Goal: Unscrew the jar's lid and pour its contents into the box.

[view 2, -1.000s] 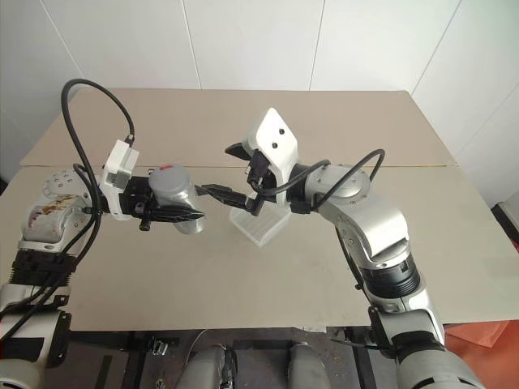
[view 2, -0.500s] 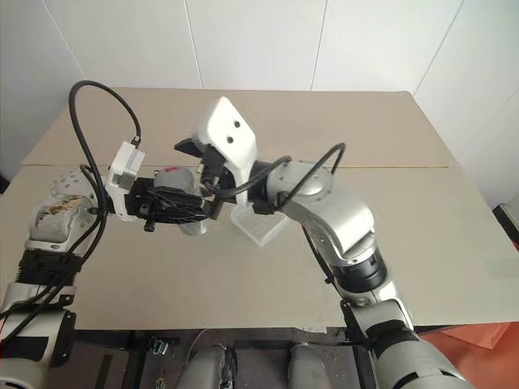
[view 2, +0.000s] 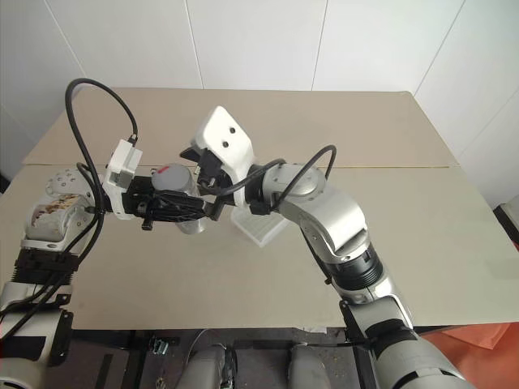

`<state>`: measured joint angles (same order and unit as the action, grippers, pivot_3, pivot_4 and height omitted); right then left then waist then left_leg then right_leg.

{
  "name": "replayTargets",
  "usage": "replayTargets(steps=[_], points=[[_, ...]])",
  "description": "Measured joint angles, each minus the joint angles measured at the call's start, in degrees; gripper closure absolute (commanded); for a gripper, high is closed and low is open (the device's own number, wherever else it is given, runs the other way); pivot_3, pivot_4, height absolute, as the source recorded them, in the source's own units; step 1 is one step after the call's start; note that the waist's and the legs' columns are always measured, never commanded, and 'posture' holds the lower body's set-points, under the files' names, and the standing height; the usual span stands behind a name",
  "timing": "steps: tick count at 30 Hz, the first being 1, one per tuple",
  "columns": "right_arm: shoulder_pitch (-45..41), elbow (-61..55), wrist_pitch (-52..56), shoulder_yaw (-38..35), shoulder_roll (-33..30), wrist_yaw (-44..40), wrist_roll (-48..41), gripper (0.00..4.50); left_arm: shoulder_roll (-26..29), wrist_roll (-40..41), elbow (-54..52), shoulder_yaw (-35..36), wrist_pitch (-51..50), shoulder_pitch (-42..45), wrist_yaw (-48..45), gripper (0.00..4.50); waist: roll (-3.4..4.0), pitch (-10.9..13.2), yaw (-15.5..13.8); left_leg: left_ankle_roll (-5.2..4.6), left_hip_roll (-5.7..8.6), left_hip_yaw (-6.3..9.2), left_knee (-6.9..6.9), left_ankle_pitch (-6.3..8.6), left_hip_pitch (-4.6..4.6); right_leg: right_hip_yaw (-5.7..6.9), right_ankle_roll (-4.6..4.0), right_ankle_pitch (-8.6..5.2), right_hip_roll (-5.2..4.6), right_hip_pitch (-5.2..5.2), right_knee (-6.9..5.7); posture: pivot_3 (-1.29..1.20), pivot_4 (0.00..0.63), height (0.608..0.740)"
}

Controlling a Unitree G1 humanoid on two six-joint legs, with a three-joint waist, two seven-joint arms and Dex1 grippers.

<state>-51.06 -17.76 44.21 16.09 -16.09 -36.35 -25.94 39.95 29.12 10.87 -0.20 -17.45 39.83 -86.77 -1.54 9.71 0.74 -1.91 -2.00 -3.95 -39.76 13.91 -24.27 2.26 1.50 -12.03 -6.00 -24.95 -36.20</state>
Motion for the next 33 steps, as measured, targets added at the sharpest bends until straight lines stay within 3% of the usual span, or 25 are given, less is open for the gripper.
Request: replayTargets(steps=[9,24,27,30,33], points=[[0.6,-1.1,0.0,-0.7,-1.3,-1.2,-0.6,0.04,0.1,0.0,0.0,0.0,0.0,0.0,-0.1,2.57,0.00,0.0,0.0,0.00,0.00,-0.01,0.00,0.00,0.00,0.00,0.00,0.00,0.00,-0.01,0.00,0.00,0.150,0.740],[0.0,1.8,0.0,-0.7,2.1,-2.4,-0.1,0.04,0.1,0.0,-0.2,0.0,0.1,-0.1,-0.6,2.57,0.00,0.0,0.0,0.00,0.00,-0.01,0.00,0.00,0.00,0.00,0.00,0.00,0.00,-0.01,0.00,0.00,0.150,0.740],[-0.3,2.2,0.0,-0.7,2.3,-3.0,-0.1,0.62,0.3,0.0,-0.7,0.0,0.1,-0.5,-0.4,2.57,0.00,0.0,0.0,0.00,0.00,-0.01,0.00,0.00,0.00,0.00,0.00,0.00,0.00,-0.01,0.00,0.00,0.150,0.740],[-0.3,2.4,0.0,-0.3,3.0,-3.7,-0.1,1.61,0.4,0.0,-0.8,0.2,0.1,-0.6,-0.1,2.57,0.00,0.0,0.0,0.00,0.00,-0.01,0.00,0.00,0.00,0.00,0.00,0.00,0.00,-0.01,-0.01,0.00,0.150,0.740],[-0.4,2.4,0.0,-0.4,3.1,-4.0,-0.1,1.72,0.6,0.1,-0.9,0.3,0.1,-0.6,0.0,2.57,0.00,0.0,0.0,0.00,0.00,-0.01,0.00,0.00,0.00,0.00,0.00,0.00,0.00,-0.01,-0.01,0.00,0.150,0.740]])
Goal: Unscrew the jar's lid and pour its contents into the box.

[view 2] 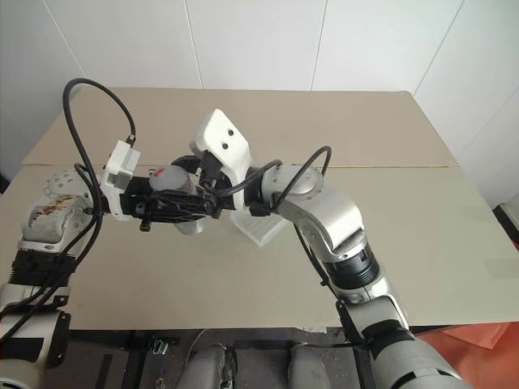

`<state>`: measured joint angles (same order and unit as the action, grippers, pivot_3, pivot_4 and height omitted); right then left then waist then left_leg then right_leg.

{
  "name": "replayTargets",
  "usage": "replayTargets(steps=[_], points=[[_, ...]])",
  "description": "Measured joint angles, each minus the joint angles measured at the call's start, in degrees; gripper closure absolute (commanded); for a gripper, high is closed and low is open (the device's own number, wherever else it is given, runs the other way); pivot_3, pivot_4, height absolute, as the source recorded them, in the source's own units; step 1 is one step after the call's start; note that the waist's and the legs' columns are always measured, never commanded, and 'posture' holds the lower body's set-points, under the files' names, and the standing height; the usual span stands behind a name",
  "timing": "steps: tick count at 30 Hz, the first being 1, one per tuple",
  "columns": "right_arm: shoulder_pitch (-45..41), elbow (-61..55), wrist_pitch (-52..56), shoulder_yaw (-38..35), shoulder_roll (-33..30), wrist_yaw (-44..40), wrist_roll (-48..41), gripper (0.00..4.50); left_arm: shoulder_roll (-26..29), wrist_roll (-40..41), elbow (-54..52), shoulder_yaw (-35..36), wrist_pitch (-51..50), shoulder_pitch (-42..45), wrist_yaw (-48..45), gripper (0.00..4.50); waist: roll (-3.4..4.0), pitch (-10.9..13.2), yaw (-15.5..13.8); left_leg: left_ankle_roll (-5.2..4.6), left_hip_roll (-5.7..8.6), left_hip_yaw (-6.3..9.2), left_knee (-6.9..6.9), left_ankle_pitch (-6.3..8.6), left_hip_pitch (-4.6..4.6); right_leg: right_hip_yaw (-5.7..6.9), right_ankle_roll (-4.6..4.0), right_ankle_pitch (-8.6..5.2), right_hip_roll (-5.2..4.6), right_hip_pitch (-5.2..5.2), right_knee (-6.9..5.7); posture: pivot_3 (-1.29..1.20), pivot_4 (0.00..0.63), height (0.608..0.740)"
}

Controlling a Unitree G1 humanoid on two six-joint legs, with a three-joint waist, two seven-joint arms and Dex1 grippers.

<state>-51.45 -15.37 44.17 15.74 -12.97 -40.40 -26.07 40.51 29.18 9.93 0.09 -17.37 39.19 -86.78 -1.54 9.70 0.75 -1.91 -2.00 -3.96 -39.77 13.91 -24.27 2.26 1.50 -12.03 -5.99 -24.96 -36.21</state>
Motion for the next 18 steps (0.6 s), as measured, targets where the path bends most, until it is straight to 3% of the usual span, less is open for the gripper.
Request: replayTargets(steps=[5,9,12,18], points=[[-0.1,0.7,2.2,-2.1,1.1,0.2,-2.4,1.72,0.0,0.1,-0.2,0.1,0.2,0.0,0.1,2.57,0.00,0.0,0.0,0.00,-0.01,0.00,0.00,0.00,0.00,0.00,0.00,0.00,0.00,0.00,0.00,0.00,0.150,0.740],[-4.6,2.0,5.9,-11.6,2.9,4.4,-8.4,1.72,-0.1,-0.8,-0.1,-0.1,1.1,-0.9,0.4,2.57,0.00,0.0,0.0,0.01,-0.01,0.00,0.01,-0.01,0.00,0.00,-0.01,0.01,0.00,-0.02,-0.02,0.00,0.150,0.740],[-5.2,1.7,5.7,-15.0,-0.5,6.6,-8.0,1.72,-0.4,-1.3,0.4,0.0,1.7,-1.0,1.6,2.57,0.00,0.0,-0.3,0.00,0.01,-0.06,0.00,0.00,-0.01,0.05,-0.01,0.01,-0.01,0.05,0.03,0.00,0.150,0.740],[9.5,0.9,-0.7,-15.4,-11.0,10.9,2.4,1.72,-5.2,-5.2,3.6,0.7,4.9,-0.1,11.6,2.57,-0.03,0.0,-1.1,-0.01,0.07,-0.32,-0.01,0.00,-0.03,0.05,0.02,0.01,-0.07,0.06,0.08,0.00,0.150,0.740]])
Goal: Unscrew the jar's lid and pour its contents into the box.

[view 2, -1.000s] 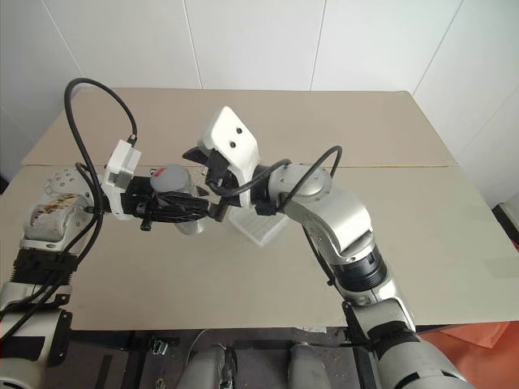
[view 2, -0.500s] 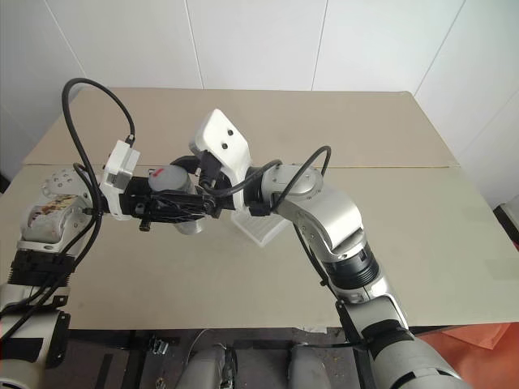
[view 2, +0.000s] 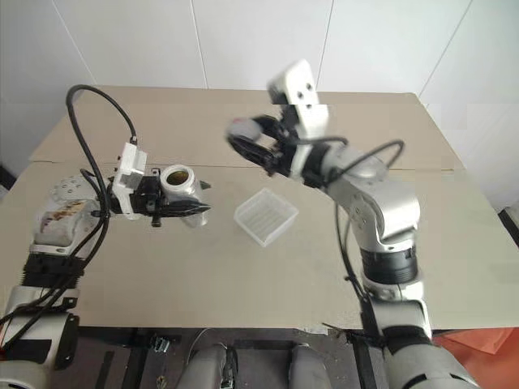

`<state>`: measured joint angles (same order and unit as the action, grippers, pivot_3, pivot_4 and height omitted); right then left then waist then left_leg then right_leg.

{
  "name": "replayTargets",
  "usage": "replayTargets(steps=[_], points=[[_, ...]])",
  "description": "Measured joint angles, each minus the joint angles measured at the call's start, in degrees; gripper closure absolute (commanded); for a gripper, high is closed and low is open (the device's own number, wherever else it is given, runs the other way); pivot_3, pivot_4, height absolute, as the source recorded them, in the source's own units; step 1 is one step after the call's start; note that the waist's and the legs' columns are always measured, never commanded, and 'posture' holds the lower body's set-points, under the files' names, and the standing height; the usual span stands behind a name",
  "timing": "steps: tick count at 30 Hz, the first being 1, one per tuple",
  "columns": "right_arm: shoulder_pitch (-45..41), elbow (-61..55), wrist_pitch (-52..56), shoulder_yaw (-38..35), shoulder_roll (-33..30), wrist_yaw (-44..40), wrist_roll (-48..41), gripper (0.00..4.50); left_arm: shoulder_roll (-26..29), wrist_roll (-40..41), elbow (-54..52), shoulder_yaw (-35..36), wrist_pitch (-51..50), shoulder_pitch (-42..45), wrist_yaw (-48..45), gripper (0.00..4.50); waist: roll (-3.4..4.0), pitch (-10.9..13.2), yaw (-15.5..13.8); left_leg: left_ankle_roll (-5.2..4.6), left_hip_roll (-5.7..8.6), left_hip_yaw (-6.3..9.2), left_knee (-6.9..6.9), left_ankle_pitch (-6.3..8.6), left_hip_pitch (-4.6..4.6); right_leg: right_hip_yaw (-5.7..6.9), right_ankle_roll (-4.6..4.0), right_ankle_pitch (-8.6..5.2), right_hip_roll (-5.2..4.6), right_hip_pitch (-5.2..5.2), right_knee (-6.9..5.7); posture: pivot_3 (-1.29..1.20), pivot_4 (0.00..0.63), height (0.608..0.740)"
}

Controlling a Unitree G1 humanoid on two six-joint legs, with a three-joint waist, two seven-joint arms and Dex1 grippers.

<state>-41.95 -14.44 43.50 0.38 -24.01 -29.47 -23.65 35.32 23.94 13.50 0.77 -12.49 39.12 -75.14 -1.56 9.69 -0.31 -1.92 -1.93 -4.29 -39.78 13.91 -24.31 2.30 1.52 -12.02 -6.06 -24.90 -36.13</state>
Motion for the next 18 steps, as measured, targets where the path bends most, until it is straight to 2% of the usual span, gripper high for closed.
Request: replayTargets(steps=[2,7,9,10,13,17,18], points=[[6.0,-0.2,-1.3,-0.6,-2.0,2.3,3.1,1.72,-1.8,-1.7,0.4,0.1,0.7,0.8,3.9,2.57,-0.01,0.0,0.0,0.00,0.00,-0.05,0.01,0.00,-0.03,-0.04,0.01,0.01,0.00,-0.06,-0.01,0.00,0.150,0.740],[21.6,-0.5,-2.8,-4.3,-2.3,8.7,8.1,1.72,-6.8,-6.8,0.7,0.0,2.9,1.8,15.7,2.57,-0.02,0.0,0.0,0.00,-0.01,-0.07,0.01,0.00,0.01,-0.07,0.01,0.02,0.00,-0.04,-0.02,0.00,0.150,0.740],[25.9,-0.4,-3.0,-3.9,-1.5,10.0,9.6,1.00,-8.8,-9.1,1.1,0.0,3.6,1.9,20.7,2.57,-0.02,0.0,0.3,0.01,-0.01,-0.07,0.00,-0.01,0.04,-0.11,0.02,0.03,0.01,-0.05,-0.07,0.00,0.150,0.740],[26.8,-0.4,-3.1,-3.5,-1.1,10.3,10.0,0.95,-9.5,-9.6,1.2,-0.1,3.6,2.0,22.0,2.57,-0.02,0.0,0.5,0.01,-0.01,-0.06,0.00,-0.01,0.05,-0.11,0.02,0.03,0.02,-0.04,-0.08,0.00,0.150,0.740],[27.7,0.1,-3.1,-1.6,1.0,11.1,11.0,0.02,-12.0,-12.3,1.4,-0.8,4.1,3.1,27.3,2.57,-0.02,0.0,1.1,0.02,-0.01,0.06,-0.02,-0.02,0.08,-0.14,0.03,0.08,0.04,-0.02,-0.06,0.00,0.150,0.740],[27.6,-0.6,-2.4,-1.1,0.2,11.1,11.3,0.02,-12.8,-17.5,2.6,-2.6,9.2,4.0,32.3,2.57,-0.02,0.0,0.9,0.01,0.02,0.29,-0.01,-0.01,0.09,-0.15,0.03,0.08,0.04,0.01,0.01,0.00,0.150,0.740],[27.6,-1.7,-1.3,-1.3,-0.7,10.5,10.9,0.02,-12.4,-21.3,4.3,-4.1,13.0,4.5,35.0,2.57,-0.02,0.0,0.8,0.00,0.03,0.29,-0.01,-0.01,0.08,-0.14,0.04,0.08,0.03,0.02,0.01,0.00,0.150,0.740]])
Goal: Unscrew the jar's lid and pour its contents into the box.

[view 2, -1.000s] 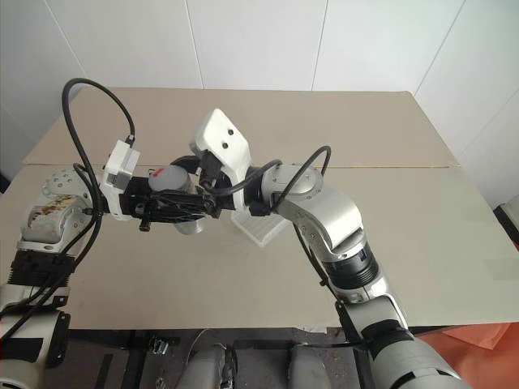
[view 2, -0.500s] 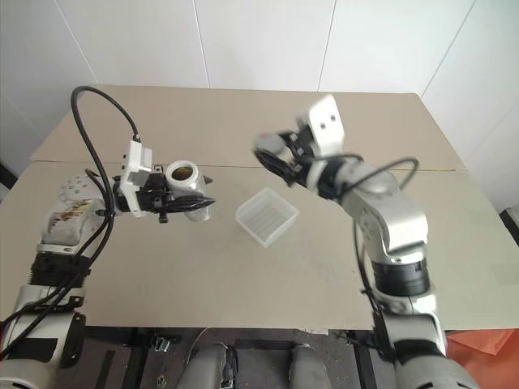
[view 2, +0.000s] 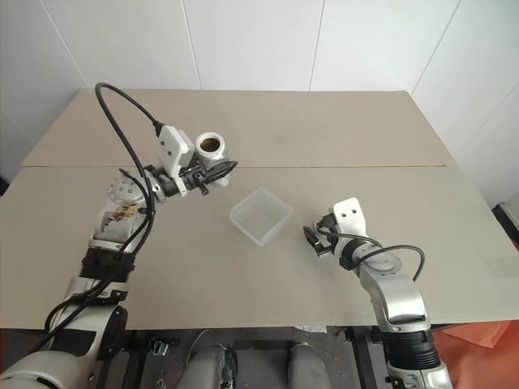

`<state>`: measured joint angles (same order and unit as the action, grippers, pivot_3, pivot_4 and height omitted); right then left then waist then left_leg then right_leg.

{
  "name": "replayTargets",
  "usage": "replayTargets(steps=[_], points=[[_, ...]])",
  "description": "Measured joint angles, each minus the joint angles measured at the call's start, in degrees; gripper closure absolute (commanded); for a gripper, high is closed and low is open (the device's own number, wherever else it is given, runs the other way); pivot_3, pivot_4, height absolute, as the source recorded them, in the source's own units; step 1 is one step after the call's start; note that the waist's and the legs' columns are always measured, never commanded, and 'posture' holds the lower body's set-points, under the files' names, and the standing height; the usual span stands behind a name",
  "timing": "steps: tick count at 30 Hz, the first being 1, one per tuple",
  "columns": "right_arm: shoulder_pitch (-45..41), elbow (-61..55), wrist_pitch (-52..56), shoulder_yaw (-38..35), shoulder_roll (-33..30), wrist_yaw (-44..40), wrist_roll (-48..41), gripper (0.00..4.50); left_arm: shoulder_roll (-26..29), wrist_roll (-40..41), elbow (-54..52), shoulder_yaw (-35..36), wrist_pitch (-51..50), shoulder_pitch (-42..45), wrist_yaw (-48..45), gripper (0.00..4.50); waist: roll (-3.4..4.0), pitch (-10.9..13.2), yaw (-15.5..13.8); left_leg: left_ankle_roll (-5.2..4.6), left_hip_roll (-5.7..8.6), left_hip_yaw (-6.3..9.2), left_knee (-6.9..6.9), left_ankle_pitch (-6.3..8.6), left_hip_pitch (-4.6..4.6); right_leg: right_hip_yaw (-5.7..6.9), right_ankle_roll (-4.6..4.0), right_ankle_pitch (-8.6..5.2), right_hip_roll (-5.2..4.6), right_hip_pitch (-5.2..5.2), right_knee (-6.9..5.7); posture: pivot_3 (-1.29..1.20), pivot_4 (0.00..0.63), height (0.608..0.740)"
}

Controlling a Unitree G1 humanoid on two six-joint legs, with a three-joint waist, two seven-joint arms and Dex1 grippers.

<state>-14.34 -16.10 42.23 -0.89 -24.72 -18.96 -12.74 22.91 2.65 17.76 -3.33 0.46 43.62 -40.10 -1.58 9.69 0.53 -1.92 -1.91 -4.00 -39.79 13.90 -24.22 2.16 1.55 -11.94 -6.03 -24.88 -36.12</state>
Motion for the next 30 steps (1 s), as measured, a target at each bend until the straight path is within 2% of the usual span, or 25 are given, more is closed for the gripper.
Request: replayTargets(steps=[1,5,8,12,14,17,20,30], points=[[-0.2,-1.2,1.1,-0.4,-1.1,-0.8,-0.5,0.02,0.5,-3.8,1.8,-1.5,3.3,0.6,2.5,2.57,0.00,0.0,-0.2,0.00,0.02,0.00,0.01,0.00,-0.01,0.01,0.01,0.01,0.00,0.01,0.02,0.00,0.150,0.740],[-3.7,-8.8,8.8,-3.0,-7.0,-7.3,-7.8,0.02,6.2,-27.2,13.0,-11.8,23.5,6.2,22.3,2.57,-0.01,0.0,-0.7,0.00,0.01,0.00,0.02,0.00,-0.01,0.04,0.00,0.04,0.00,0.02,0.05,0.00,0.150,0.740],[-8.9,-13.3,16.3,-3.4,-12.0,-13.2,-15.2,0.02,10.8,-50.1,19.4,-24.2,34.4,15.3,45.7,2.57,-0.03,0.0,-1.3,-0.01,0.04,-0.08,0.02,0.01,-0.05,0.13,0.02,0.05,-0.03,0.07,0.12,0.00,0.150,0.740],[-13.0,-14.4,21.9,-3.1,-15.2,-18.1,-22.0,0.02,9.9,-74.5,27.4,-40.3,32.0,25.7,73.5,2.57,-0.04,0.0,-2.1,-0.10,0.08,-0.22,-0.03,0.06,-0.10,0.21,0.11,0.05,-0.10,0.14,0.20,0.00,0.150,0.740],[-14.2,-14.5,23.0,-3.1,-15.7,-18.9,-23.6,0.02,7.7,-80.4,30.8,-45.1,29.8,27.5,80.1,2.57,-0.04,0.0,-2.1,-0.13,0.06,-0.31,-0.04,0.08,-0.15,0.18,0.14,0.04,-0.12,0.07,0.16,0.00,0.150,0.740],[-15.3,-14.6,23.8,-3.2,-16.1,-19.5,-25.8,0.02,3.5,-86.1,36.5,-50.6,25.5,29.3,84.9,2.57,-0.06,0.0,-2.1,-0.11,0.06,-0.36,-0.10,0.07,-0.42,0.17,0.13,0.05,-0.11,-0.26,0.05,0.00,0.150,0.740],[-15.8,-14.6,24.4,-4.0,-15.7,-18.9,-27.2,0.02,1.2,-88.2,39.6,-53.1,22.8,30.9,87.0,2.57,-0.08,0.0,-1.9,-0.11,0.05,-0.39,-0.09,0.06,-0.51,0.17,0.13,0.05,-0.12,-0.35,0.04,0.00,0.150,0.740],[-15.7,-16.7,24.5,-6.3,-14.3,-14.5,-31.4,0.02,-1.2,-88.3,45.0,-55.2,20.7,33.3,88.2,2.57,-0.09,0.0,-1.7,-0.13,0.06,-0.42,-0.10,0.08,-0.50,0.17,0.14,0.05,-0.17,-0.35,0.03,0.00,0.150,0.740]])
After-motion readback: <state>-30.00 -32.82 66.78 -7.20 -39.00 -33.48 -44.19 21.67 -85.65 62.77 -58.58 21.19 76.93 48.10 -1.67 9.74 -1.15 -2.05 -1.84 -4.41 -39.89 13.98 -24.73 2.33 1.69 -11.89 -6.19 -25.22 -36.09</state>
